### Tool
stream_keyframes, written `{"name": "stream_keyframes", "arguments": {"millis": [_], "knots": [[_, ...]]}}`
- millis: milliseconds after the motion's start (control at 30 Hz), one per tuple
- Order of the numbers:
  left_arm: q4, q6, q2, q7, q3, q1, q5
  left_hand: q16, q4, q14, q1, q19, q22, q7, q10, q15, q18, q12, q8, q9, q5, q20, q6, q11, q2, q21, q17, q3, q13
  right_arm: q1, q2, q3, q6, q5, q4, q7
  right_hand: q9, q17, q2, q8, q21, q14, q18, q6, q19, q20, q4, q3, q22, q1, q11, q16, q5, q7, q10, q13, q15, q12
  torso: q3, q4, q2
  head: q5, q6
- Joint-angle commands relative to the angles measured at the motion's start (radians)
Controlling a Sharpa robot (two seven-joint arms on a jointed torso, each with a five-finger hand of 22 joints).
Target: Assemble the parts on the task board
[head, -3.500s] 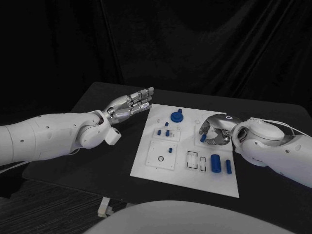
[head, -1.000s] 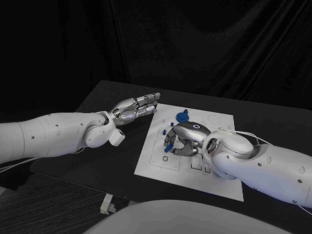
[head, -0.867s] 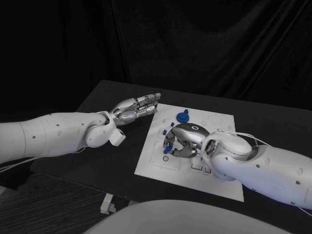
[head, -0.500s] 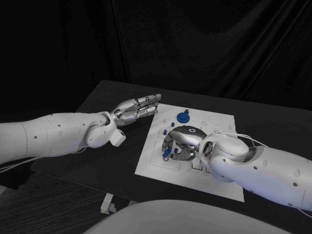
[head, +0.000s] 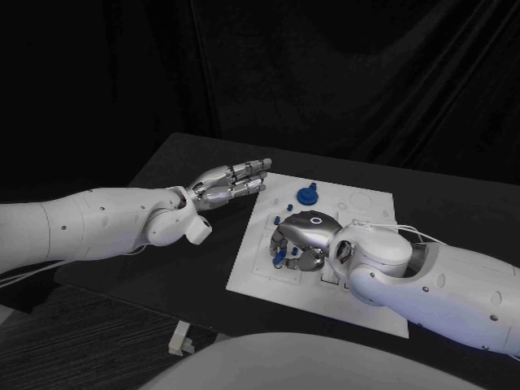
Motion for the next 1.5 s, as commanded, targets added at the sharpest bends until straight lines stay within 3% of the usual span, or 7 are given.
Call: {"name": "stream_keyframes", "arguments": {"millis": [33,667,1500], "knots": [[0.000,0.015,0.002,0.061,0.001,-0.002,0.007,0.004,-0.005,0.002,0.007,0.008,0.012,0.000,-0.003,0.009,0.008,-0.004,-0.008,-0.005,0.018,0.002,0.008,0.012,0.007,-0.011,-0.004,0.024,-0.007,0.006,0.005,0.001,0.028,-0.119,0.007,-0.038,0.038,0.015,0.029,0.025,0.018,0.056,0.014,0.007,0.001,-0.007,-0.017,0.042,0.126,0.013,-0.013,-0.007,0.006,-0.001,0.034,0.019,-0.001,0.014,0.0000,0.0000,0.000,0.000,0.000],[-0.008,0.023,0.009,0.054,0.001,-0.004,0.007,0.007,-0.007,0.002,0.012,0.009,0.012,0.002,-0.002,0.013,0.008,-0.004,-0.008,-0.005,0.020,0.003,0.006,0.014,0.010,-0.010,-0.004,0.030,-0.007,0.011,0.026,0.001,0.101,-0.199,-0.003,-0.045,0.038,0.012,0.029,0.021,0.014,0.056,0.015,0.004,0.000,-0.007,-0.020,0.044,0.125,0.013,-0.013,-0.009,0.007,-0.001,0.038,0.020,-0.002,0.015,-0.0002,0.0000,0.000,0.001,0.000],[-0.016,0.032,0.011,0.044,0.001,-0.005,0.007,0.009,-0.011,0.003,0.019,0.009,0.012,0.003,-0.002,0.019,0.007,-0.004,-0.009,-0.005,0.024,0.004,0.004,0.018,0.013,-0.010,-0.003,0.038,-0.007,-0.002,0.042,0.001,0.071,-0.200,-0.026,-0.031,0.038,0.011,0.031,0.018,0.014,0.055,0.015,0.005,-0.001,-0.007,-0.023,0.046,0.125,0.011,-0.014,-0.010,0.006,-0.001,0.042,0.023,-0.002,0.016,-0.0001,0.0004,0.000,-0.002,0.000]]}}
